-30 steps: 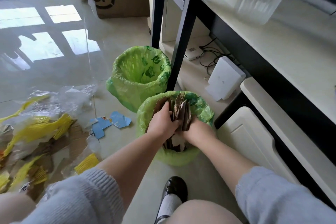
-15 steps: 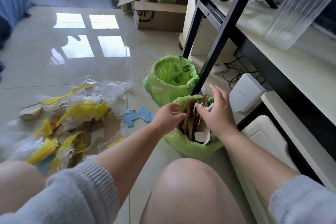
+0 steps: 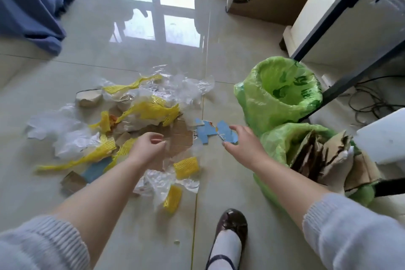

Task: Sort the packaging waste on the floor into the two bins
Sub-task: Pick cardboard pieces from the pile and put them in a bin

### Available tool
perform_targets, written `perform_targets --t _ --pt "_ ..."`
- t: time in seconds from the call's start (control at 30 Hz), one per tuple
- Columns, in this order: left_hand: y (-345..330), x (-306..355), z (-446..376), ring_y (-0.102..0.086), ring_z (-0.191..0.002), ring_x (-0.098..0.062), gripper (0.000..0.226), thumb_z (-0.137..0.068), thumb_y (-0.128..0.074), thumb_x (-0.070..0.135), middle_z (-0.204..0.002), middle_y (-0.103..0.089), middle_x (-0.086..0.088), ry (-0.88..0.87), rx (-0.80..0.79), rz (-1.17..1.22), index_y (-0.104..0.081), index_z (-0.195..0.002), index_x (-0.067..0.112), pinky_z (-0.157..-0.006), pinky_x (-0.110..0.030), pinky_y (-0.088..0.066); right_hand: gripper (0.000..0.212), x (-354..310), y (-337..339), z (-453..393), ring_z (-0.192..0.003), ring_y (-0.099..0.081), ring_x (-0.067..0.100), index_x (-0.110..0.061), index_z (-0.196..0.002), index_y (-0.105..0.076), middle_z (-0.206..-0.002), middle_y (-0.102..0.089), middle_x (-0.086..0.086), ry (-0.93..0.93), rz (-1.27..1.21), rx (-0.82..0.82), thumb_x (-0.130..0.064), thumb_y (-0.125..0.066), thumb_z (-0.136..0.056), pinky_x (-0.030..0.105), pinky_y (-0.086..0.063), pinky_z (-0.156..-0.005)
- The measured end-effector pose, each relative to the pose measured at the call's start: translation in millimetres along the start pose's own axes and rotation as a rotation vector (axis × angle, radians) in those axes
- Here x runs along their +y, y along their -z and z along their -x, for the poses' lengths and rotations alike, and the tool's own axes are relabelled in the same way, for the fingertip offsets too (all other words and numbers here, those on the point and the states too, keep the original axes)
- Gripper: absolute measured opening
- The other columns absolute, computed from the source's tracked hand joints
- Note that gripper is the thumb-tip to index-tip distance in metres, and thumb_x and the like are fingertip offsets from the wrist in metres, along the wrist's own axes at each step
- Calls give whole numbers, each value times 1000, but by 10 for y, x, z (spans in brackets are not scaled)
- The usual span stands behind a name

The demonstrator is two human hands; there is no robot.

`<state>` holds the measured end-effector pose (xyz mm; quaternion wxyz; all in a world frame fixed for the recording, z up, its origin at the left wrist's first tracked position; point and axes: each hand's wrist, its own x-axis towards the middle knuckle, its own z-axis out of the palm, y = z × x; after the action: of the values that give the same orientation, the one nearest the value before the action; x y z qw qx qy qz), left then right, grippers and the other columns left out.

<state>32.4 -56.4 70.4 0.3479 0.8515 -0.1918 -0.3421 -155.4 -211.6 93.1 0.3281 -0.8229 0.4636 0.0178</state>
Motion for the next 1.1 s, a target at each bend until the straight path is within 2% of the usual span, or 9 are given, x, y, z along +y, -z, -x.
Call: perform_targets --t 0.13,0.23,0.33,0.43,0.6,0.7,0.77,0.97,1.1 --pt "-93 -186 -417 -60 -93 -18 33 -88 -60 22 -116 -65 -6 81 -23 1 -60 -120 12 -65 -24 -47 59 176 -262 -494 -125 -45 24 -18 -139 -39 -141 -40 9 -173 39 -60 -34 -59 -87 29 -37 -97" --pt "-275 -186 -780 -60 -99 -19 35 -87 -62 25 -118 -64 -7 103 -59 -16 -59 -120 13 -79 -31 -51 60 351 -411 -857 -125 -46 25 -18 -141 -37 -142 -39 9 -222 88 -87 -34 -58 -87 29 -37 -96" --pt "-502 -184 -1088 -58 -109 -22 43 -88 -62 27 -123 -60 -7 141 -95 -83 -52 -126 11 -82 -31 -48 57 521 -572 -1213 -123 -47 28 -16 -138 -40 -138 -42 13 -287 98 -98 -32 -58 -86 31 -39 -95" --pt "-685 -239 -1313 -54 -115 -25 53 -88 -62 31 -131 -54 -8 183 -97 -180 -44 -134 12 -86 -32 -48 46 665 -744 -1476 -115 -51 31 -17 -126 -49 -128 -49 13 -321 129 -84 -34 -57 -84 32 -40 -83" --pt "-988 -336 -1499 -46 -121 -36 71 -80 -67 44 -132 -41 -18 236 8 -425 -35 -133 10 -101 -43 -41 61 857 -950 -1725 -120 -44 32 -17 -132 -41 -129 -45 13 -334 280 -31 -43 -63 -82 36 -40 -94" --pt "-1186 -353 -1477 -45 -119 -39 83 -72 -73 48 -130 -33 -18 268 55 -502 -27 -132 13 -99 -44 -39 66 930 -990 -1828 -121 -45 30 -19 -133 -40 -129 -47 10 -333 330 3 -45 -67 -78 38 -39 -97" --pt "-1256 -377 -1488 -48 -117 -38 88 -67 -76 47 -129 -34 -16 267 82 -484 -25 -132 16 -97 -45 -40 63 968 -999 -1877 -118 -50 29 -21 -127 -43 -125 -54 6 -371 235 4 -43 -71 -75 38 -42 -94" --pt "-1246 -409 -1609 -56 -113 -34 63 -73 -76 37 -120 -59 -13 271 76 -295 -40 -118 12 -95 -47 -45 52 970 -972 -1928 -118 -47 28 -20 -110 -52 -121 -50 7 -440 193 -11 -42 -76 -70 36 -40 -93" --pt "-1118 -365 -1581 -58 -109 -30 45 -78 -73 32 -114 -63 -8 210 67 -194 -51 -111 11 -90 -37 -47 37 1045 -945 -1838 -92 -54 25 -17 -99 -49 -95 -56 1 -474 5 24 -39 -69 -78 31 -38 -71"
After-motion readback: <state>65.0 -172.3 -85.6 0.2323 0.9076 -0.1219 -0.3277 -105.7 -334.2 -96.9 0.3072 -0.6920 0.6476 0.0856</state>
